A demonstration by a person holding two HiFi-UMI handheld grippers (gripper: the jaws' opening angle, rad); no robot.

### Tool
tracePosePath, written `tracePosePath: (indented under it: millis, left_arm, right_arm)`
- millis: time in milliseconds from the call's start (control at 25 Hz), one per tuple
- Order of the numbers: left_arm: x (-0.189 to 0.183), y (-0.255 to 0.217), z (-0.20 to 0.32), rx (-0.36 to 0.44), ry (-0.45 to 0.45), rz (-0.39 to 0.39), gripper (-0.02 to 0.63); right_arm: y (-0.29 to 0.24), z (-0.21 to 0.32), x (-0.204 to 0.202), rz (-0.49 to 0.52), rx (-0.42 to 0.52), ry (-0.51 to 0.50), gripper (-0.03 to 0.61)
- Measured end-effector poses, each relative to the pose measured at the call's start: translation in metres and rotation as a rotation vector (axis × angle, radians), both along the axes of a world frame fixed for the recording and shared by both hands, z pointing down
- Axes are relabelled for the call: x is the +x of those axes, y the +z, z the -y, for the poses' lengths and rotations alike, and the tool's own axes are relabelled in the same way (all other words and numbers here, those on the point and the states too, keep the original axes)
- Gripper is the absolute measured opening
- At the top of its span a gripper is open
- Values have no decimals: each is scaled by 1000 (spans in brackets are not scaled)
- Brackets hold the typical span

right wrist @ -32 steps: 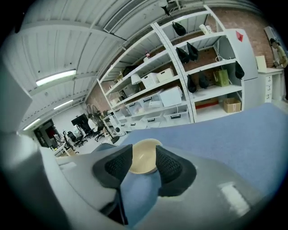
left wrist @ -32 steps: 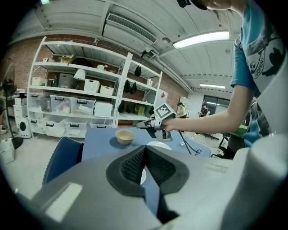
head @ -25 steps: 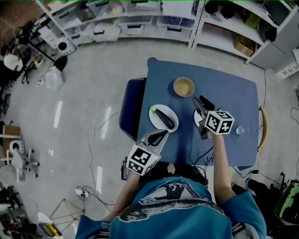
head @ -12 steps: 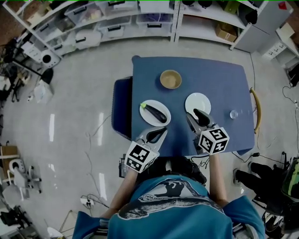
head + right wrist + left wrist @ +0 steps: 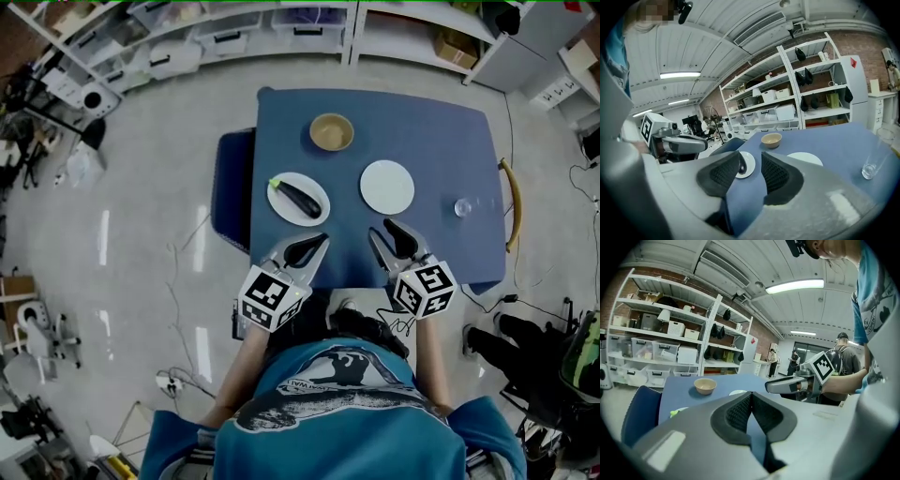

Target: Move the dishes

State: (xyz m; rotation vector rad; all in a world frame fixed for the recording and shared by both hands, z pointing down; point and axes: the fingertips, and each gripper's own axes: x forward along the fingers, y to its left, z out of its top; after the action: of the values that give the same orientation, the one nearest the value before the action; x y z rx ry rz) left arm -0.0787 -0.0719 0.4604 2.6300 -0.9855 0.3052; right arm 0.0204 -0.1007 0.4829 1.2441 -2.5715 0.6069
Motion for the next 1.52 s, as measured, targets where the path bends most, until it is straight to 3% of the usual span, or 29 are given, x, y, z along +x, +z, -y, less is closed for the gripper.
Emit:
tracePosePath:
  millis: [360,680,1520]
  left_arm:
    - [35,-6,-49,-5,-45,4,14]
    - [61,-10,-93,8,-49,16,14]
    - [73,-14,-134,41,-82,29,14]
  right_arm:
    - [-13,-48,11,44,37,-81,116]
    - [-21,-82,24,66,77,-104,2]
    - [-23,-124,18,4,116,-240,2]
